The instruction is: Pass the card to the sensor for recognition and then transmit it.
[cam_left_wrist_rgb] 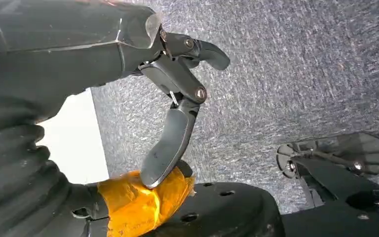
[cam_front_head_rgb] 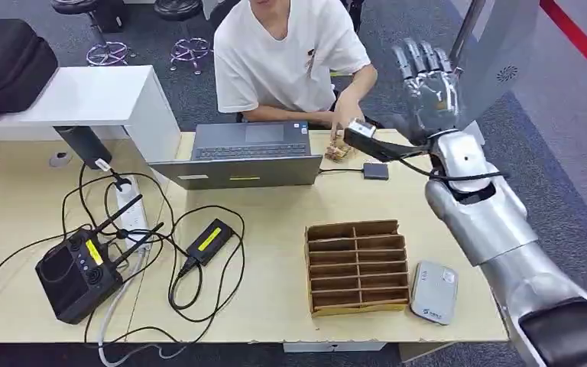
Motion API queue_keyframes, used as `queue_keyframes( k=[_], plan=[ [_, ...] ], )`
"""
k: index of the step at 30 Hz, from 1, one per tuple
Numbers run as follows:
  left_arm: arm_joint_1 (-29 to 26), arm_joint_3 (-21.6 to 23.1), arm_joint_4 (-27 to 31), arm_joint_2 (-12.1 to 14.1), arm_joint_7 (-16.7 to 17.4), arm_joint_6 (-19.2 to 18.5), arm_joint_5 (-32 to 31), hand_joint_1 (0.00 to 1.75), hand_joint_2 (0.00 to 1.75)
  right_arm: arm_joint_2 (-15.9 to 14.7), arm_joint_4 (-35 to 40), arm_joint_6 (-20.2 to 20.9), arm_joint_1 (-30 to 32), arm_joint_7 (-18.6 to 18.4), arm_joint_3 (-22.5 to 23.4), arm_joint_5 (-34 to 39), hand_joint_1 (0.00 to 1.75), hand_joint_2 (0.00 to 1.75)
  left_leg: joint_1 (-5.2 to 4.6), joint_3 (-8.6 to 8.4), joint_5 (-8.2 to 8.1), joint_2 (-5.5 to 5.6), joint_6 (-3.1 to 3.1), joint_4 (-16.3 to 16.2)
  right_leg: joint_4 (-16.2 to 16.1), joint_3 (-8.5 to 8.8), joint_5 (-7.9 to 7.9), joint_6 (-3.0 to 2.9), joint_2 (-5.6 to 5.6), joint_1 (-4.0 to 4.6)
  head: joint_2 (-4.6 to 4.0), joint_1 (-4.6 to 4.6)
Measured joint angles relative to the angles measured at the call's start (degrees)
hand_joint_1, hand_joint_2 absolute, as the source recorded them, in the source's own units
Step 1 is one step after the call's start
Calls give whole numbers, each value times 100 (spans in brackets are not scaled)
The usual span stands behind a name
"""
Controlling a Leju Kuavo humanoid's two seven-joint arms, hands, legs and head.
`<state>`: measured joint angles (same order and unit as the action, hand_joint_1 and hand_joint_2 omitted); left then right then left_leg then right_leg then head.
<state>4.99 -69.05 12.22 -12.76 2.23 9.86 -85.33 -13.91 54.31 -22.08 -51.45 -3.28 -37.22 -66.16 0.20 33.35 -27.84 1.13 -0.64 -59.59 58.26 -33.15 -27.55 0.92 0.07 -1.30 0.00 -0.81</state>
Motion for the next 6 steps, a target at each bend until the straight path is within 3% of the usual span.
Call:
queue_keyframes(
  k=[6],
  plan=[
    [-5,-2,0,7,66,15,66,0,175,-719,-961,-83,-203,-254,575,-345,0,175,-2,8,-2,11,4,-9,-2,-1,3,5,-4,-2,0,2]
  ],
)
